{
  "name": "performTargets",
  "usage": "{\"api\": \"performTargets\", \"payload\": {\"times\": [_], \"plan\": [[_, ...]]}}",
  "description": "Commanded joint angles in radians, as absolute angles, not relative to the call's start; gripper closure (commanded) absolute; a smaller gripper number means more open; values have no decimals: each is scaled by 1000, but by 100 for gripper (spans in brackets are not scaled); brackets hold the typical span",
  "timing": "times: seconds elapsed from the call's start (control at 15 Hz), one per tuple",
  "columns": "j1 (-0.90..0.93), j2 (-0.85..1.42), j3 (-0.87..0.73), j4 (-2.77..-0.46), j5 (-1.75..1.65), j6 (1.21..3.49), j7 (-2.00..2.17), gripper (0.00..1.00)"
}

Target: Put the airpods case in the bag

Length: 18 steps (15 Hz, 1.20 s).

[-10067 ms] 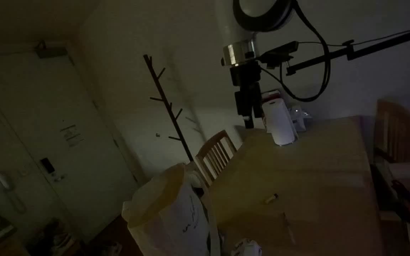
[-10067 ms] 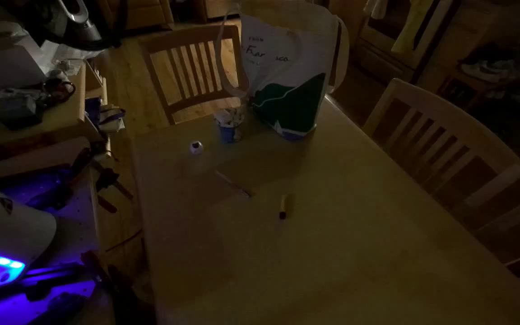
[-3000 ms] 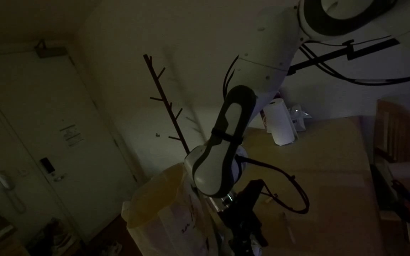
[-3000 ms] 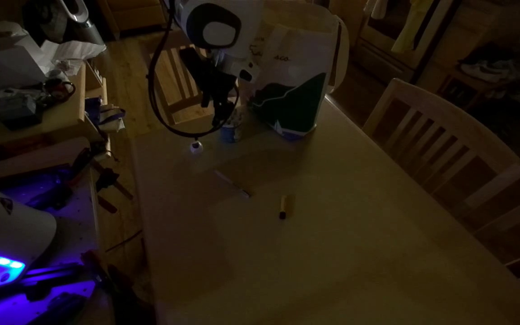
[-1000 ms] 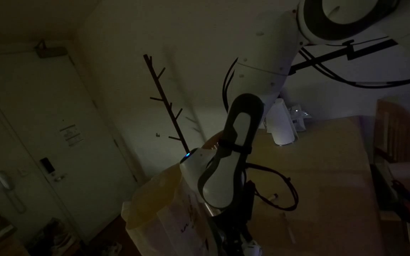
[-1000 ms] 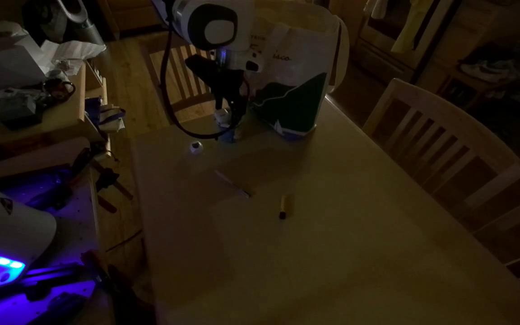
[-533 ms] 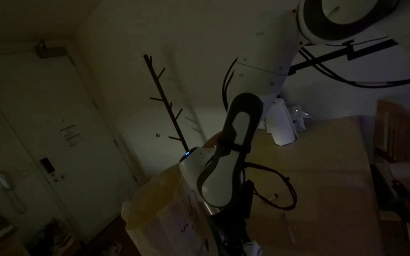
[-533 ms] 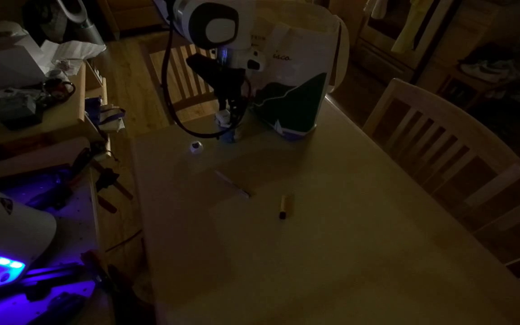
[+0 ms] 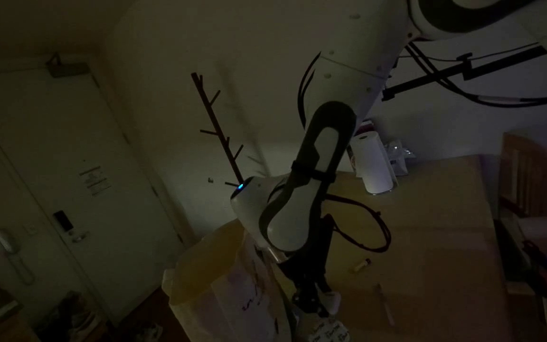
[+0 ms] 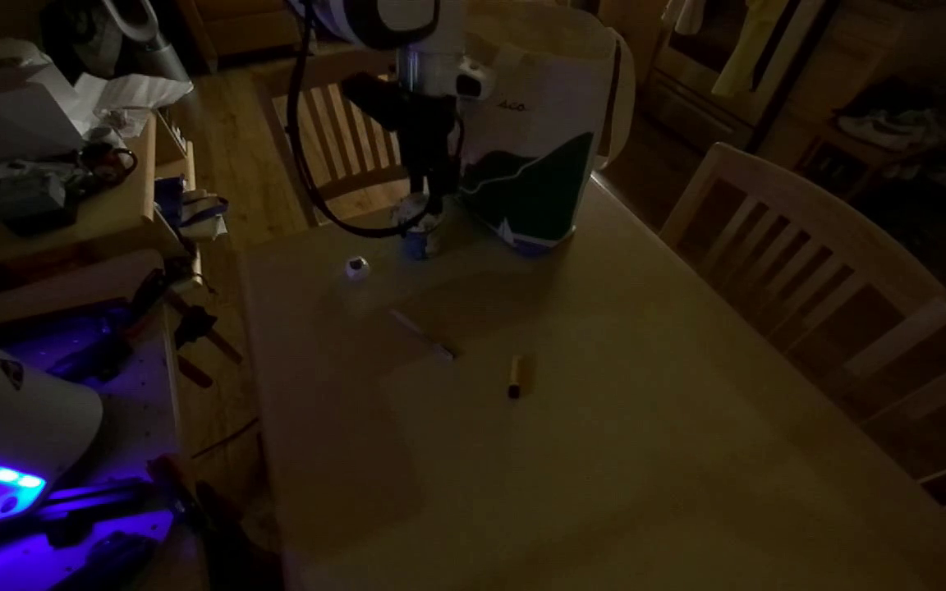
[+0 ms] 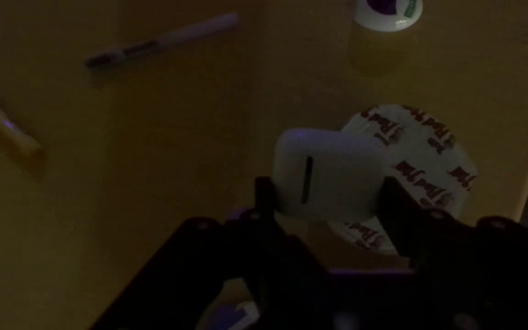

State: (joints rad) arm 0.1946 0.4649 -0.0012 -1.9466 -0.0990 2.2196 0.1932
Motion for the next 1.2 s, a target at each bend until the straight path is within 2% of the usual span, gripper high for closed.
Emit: {"api": "performTargets", "payload": {"times": [0.0,0.27,0.47,0.53,0.73,0.8,1.13], "plan": [[234,381,-29,-1920,-233,2068,288,67],[250,307,-7,-1872,-398,2002,269,67],[229,249,19,-1899,-413,2057,257,67],[225,293,24,-1862,-397,2035,262,42],[223,269,30,-1866,-397,2035,262,42],[223,269,30,-1868,-397,2036,262,67],[249,246,29,-1806,-579,1990,240,67]]}}
